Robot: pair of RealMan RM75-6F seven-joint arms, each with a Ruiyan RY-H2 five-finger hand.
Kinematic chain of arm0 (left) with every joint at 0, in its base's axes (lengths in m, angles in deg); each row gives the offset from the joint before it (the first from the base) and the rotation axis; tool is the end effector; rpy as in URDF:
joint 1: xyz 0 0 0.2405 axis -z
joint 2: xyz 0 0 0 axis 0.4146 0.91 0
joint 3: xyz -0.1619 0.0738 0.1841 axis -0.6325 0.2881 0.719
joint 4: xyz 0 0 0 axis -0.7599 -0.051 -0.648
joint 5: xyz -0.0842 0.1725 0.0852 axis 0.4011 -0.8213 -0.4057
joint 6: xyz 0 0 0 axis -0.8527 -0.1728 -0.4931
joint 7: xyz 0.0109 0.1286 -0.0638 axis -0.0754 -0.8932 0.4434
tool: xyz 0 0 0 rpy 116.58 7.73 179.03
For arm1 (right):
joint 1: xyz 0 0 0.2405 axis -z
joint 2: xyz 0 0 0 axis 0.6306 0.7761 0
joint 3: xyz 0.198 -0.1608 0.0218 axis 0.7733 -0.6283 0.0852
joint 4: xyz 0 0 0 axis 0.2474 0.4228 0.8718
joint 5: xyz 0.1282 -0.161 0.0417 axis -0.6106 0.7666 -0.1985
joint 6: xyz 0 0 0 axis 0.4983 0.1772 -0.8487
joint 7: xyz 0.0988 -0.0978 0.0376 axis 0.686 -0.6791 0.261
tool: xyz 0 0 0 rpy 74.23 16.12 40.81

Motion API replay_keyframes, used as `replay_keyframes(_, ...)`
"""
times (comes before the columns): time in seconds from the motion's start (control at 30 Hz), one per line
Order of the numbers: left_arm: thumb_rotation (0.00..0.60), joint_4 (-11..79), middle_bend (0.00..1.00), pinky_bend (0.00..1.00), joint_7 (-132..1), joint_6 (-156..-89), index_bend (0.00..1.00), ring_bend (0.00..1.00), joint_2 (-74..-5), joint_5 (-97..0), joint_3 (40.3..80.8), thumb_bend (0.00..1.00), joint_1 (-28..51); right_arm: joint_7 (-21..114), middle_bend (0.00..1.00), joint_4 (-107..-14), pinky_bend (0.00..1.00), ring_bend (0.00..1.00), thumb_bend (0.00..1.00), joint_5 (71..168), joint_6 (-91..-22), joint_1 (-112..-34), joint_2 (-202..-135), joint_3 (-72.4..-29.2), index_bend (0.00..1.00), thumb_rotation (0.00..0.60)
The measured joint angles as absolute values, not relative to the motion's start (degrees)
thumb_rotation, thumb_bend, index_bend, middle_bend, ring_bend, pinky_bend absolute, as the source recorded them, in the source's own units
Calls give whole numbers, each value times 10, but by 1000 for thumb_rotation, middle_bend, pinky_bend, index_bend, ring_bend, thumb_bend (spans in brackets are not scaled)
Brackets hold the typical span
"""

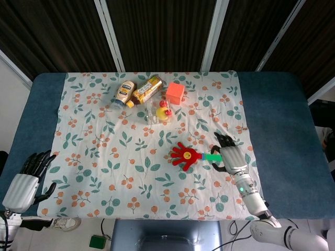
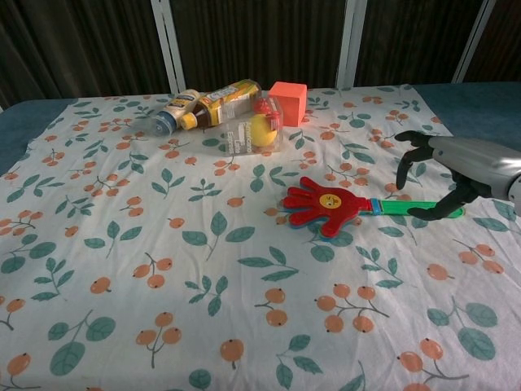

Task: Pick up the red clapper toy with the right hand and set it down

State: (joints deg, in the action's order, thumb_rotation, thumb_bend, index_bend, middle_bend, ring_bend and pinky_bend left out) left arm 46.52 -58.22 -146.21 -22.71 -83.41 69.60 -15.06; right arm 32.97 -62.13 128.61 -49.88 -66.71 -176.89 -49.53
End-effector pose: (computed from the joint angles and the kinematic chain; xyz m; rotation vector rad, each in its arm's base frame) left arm -0.2973 0.1915 0.1428 -1.5782 -0.8334 -1.0667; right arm -0.2377 -0.3122 -0.0119 1.6574 -1.0726 0.8693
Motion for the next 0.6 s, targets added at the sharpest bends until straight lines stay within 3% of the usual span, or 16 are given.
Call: replay_keyframes(0.6, 600, 464, 0, 23, -580, -1465, 0, 0, -226, -835, 696, 379, -151, 317, 13, -563, 0, 0, 380, 1226, -463, -699, -1808, -489, 537, 600)
